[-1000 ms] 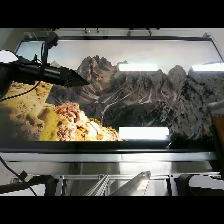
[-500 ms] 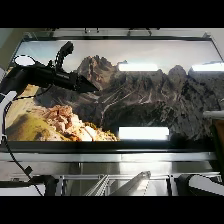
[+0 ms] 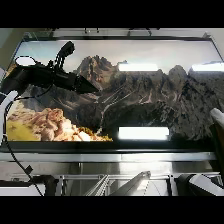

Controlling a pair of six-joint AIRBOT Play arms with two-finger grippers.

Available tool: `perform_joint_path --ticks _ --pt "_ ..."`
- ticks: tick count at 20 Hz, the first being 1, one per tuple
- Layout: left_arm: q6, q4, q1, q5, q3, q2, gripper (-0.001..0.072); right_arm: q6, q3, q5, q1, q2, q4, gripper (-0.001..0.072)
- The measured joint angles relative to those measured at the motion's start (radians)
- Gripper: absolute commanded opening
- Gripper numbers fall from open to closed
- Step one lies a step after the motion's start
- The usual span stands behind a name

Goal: Fold the shirts.

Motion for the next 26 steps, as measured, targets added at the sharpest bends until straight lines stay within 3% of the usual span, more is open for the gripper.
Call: perform_joint_path --ticks 3,5,6,12,15,16,18,19,20,23,26 --pt "0.001 -0.001 -0.001 -0.004 0.000 0.000 0.0017 0.005 -0.122 -0.030 -0.098 0.011 -0.006 0.0047" --pt "0.001 -0.002 -0.003 -0.005 0.000 0.000 0.0017 0.003 -0.183 -0.080 -0.147 0.014 -0.010 0.0562" --pt "0.001 -0.002 -0.005 -0.006 0.000 0.000 0.0017 -0.002 -0.204 -0.109 -0.164 0.013 -0.013 0.0610" --pt "0.000 -0.002 -0.027 -0.005 0.000 0.000 0.0017 -0.012 -0.222 -0.185 -0.197 0.011 0.013 0.0548" --pt "0.000 -0.004 -0.034 -0.003 0.000 0.000 0.0017 -0.012 -0.160 -0.192 -0.200 0.011 0.156 0.0544" --pt "-0.001 -0.004 -0.035 -0.003 0.000 0.000 0.0016 -0.011 -0.128 -0.199 -0.200 0.011 0.246 0.0482" --pt "-0.003 -0.003 -0.036 -0.006 0.002 0.000 0.0015 -0.018 -0.068 -0.215 -0.196 0.014 0.468 0.0226" --pt "-0.004 -0.003 -0.035 -0.015 0.008 0.000 0.0006 -0.035 -0.047 -0.232 -0.187 0.018 0.587 0.0171" --pt "-0.013 -0.003 -0.031 -0.026 0.022 0.000 0.0006 -0.059 -0.031 -0.251 -0.168 0.022 0.711 0.0035" --pt "-0.046 -0.002 0.001 -0.055 0.102 0.003 0.0006 -0.146 -0.007 -0.293 -0.049 0.030 0.964 0.0015" --pt "-0.096 -0.002 0.052 -0.061 0.147 0.049 0.0006 -0.220 -0.009 -0.310 0.135 0.048 1.075 0.0014"
